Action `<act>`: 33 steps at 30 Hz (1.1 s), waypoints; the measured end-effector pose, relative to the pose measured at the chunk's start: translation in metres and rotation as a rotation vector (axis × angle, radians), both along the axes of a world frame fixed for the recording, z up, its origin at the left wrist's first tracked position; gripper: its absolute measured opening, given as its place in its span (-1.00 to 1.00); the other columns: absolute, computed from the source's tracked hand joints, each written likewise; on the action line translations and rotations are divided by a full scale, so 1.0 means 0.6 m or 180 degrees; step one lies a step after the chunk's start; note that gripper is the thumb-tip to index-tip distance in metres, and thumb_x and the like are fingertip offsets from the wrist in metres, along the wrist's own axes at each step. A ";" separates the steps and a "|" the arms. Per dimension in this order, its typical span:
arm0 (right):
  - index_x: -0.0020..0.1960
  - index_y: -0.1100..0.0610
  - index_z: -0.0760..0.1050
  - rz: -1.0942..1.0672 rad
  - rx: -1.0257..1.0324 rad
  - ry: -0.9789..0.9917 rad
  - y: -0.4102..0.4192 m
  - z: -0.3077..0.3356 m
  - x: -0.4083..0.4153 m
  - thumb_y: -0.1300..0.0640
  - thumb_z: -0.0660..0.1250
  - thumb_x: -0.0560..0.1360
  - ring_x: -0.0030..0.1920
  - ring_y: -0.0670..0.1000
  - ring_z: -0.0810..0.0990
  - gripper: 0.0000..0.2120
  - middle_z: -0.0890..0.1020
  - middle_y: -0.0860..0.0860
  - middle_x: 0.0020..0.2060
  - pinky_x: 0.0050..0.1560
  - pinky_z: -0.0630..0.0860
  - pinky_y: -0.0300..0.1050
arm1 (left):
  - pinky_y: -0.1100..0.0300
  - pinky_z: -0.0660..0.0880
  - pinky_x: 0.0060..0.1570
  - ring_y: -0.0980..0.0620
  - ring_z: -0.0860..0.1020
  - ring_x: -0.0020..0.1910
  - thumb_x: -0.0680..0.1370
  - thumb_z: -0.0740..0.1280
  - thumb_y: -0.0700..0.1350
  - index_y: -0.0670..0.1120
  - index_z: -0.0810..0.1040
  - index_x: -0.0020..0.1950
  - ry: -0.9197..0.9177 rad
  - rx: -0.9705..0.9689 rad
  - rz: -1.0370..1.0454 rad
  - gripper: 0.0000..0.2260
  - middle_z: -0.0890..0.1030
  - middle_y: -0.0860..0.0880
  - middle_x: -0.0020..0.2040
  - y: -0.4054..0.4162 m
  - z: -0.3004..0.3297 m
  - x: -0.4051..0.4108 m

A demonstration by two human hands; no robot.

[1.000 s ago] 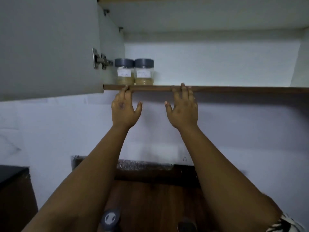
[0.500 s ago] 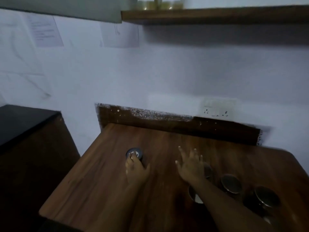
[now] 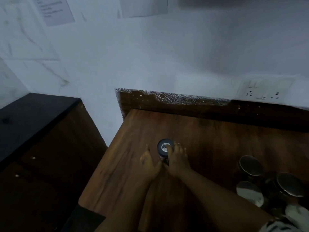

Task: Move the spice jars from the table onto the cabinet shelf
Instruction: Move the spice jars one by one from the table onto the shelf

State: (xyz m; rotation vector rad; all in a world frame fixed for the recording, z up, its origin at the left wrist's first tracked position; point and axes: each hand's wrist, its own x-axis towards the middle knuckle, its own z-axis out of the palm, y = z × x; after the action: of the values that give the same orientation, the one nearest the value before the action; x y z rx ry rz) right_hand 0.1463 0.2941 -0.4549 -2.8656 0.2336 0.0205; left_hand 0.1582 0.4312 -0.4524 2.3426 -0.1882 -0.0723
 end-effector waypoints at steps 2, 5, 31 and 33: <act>0.57 -0.01 0.01 0.0013 -0.0044 0.0042 0.016 -0.005 0.024 -0.17 0.25 0.53 0.55 0.25 -0.07 -0.28 -0.07 0.20 0.56 0.50 -0.06 0.23 | 0.13 0.13 0.45 -0.06 0.22 0.50 0.56 0.34 0.05 -0.16 0.01 0.58 0.0033 0.0081 -0.0111 -0.26 0.22 -0.13 0.54 0.012 -0.011 0.003; 0.58 -0.18 -0.13 -0.0054 0.0114 0.0294 0.017 0.001 0.062 -0.16 0.37 0.47 0.55 0.26 -0.15 -0.12 -0.15 0.13 0.57 0.50 -0.03 0.27 | 0.17 0.15 0.43 -0.02 0.21 0.50 0.56 0.32 0.09 -0.11 0.01 0.59 -0.0006 0.0157 -0.0229 -0.27 0.20 -0.09 0.55 0.030 -0.027 0.008; 0.38 -0.05 0.40 -0.1000 0.1723 -0.0505 -0.228 0.359 -0.096 -0.17 0.54 0.30 0.23 0.01 0.47 -0.29 0.40 0.00 0.34 0.17 0.46 -0.13 | 0.27 0.55 -0.11 0.08 0.59 0.01 0.21 0.66 0.00 -0.07 0.45 0.06 -0.0106 -0.1732 -0.2196 -0.43 0.58 0.00 0.01 -0.201 0.211 0.025; 0.31 -0.10 0.44 -0.0787 0.1702 -0.0477 -0.246 0.383 -0.118 -0.22 0.54 0.27 0.17 -0.06 0.50 -0.34 0.48 -0.07 0.27 0.08 0.47 -0.17 | 0.24 0.58 -0.12 -0.02 0.64 0.00 0.24 0.65 -0.11 -0.11 0.48 0.08 0.0487 -0.2046 -0.2580 -0.48 0.68 0.00 -0.02 -0.205 0.226 0.037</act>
State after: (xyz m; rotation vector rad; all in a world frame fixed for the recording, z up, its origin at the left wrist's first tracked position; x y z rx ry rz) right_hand 0.0756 0.1466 -0.2252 -2.2792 0.4707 -0.1549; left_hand 0.1804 0.3080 -0.3170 1.4958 -0.9246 -0.5034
